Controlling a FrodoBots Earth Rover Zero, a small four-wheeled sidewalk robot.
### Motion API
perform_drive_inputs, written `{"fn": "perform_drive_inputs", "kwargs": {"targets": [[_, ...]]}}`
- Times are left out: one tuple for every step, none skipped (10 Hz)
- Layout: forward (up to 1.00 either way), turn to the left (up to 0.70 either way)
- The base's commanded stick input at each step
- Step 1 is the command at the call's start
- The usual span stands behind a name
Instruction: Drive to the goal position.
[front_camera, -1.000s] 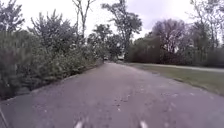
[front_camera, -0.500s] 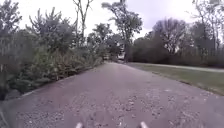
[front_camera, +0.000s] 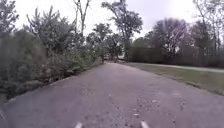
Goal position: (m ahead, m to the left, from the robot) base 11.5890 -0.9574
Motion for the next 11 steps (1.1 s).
{"fn": "perform_drive_inputs", "kwargs": {"targets": [[0.70, -0.35], [0.70, -0.35], [0.70, -0.28], [0.70, 0.00], [0.70, 0.00], [0.70, 0.00], [0.70, 0.00], [0.70, 0.00], [0.70, 0.00], [0.70, 0.00], [0.70, 0.00]]}}
